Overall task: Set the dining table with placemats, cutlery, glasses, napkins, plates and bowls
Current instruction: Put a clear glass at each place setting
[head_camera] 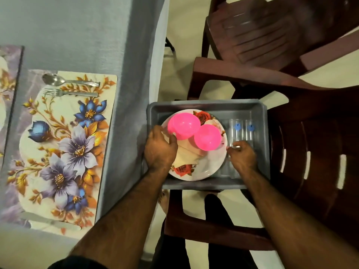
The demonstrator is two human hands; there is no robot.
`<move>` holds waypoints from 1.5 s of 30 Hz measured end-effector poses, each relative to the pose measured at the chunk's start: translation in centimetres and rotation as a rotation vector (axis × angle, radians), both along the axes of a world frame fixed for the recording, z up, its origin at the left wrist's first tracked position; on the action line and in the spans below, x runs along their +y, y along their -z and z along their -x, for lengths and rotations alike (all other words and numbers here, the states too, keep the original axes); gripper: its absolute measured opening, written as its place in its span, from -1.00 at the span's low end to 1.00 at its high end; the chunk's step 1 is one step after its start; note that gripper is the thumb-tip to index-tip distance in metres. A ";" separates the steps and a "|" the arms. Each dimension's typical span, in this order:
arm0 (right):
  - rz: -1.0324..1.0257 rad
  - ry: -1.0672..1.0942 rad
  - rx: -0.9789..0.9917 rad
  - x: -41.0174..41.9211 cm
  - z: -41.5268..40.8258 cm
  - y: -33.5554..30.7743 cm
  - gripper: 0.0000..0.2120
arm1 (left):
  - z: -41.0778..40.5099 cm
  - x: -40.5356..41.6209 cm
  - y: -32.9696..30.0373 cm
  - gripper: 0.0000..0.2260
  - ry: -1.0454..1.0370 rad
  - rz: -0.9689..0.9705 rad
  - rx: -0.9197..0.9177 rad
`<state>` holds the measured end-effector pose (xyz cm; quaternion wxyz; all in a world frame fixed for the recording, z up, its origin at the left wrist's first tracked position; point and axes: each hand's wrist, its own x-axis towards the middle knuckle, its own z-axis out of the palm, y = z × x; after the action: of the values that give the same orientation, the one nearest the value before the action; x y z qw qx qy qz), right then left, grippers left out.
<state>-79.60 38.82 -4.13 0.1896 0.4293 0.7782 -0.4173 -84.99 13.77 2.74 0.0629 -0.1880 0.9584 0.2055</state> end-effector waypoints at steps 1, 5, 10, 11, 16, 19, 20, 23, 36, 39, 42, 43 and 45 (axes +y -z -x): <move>-0.029 -0.014 0.007 0.8 -0.7 -0.5 -0.79 | -0.4 0.7 -0.1 -0.67 0.078 -0.032 0.063; -0.216 -0.129 -0.048 3.8 -3.1 -2.5 -0.81 | -2.7 4.6 1.3 -0.78 0.453 -0.146 0.123; -0.283 -0.337 -0.107 6.3 -5.0 -2.6 -0.73 | -5.7 9.9 4.4 -0.73 0.617 -0.173 -0.206; -0.278 -0.380 -0.113 6.6 -5.1 -2.4 -0.69 | -6.0 10.8 4.8 -0.69 0.607 -0.176 -0.272; -0.289 -0.573 -0.117 7.0 -3.7 -1.9 -0.51 | -6.3 14.9 6.4 -0.53 0.641 -0.229 -0.420; -0.326 -0.636 -0.130 7.5 -2.3 -1.3 -0.45 | -5.6 16.3 7.2 -0.46 0.630 -0.215 -0.434; -0.331 -0.665 -0.153 7.8 -2.0 -1.1 -0.44 | -5.3 16.7 7.3 -0.46 0.625 -0.205 -0.447; -0.319 -0.734 -0.237 8.2 -1.5 -1.1 -0.40 | -4.6 17.4 7.7 -0.54 0.597 -0.213 -0.469; -0.314 -0.854 -0.310 8.4 0.7 -1.1 -0.48 | -2.2 18.3 7.7 -0.71 0.662 -0.085 -0.512; -0.303 -0.884 -0.339 8.7 1.7 -1.2 -0.52 | -1.7 18.3 7.9 -0.77 0.675 -0.078 -0.525; -0.246 -0.868 -0.346 9.2 2.0 -1.0 -0.52 | -1.8 18.2 8.0 -0.75 0.699 -0.044 -0.543; -0.225 -0.865 -0.345 9.4 2.0 -0.8 -0.51 | -1.8 18.2 8.0 -0.71 0.707 -0.044 -0.545; -0.172 -0.872 -0.352 9.8 2.0 -0.7 -0.50 | -1.7 18.3 8.1 -0.62 0.719 -0.064 -0.535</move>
<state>-81.59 48.61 -3.45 0.4397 0.1409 0.8735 -0.1540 -83.26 32.05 -5.33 0.3817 0.1126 0.9060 0.1442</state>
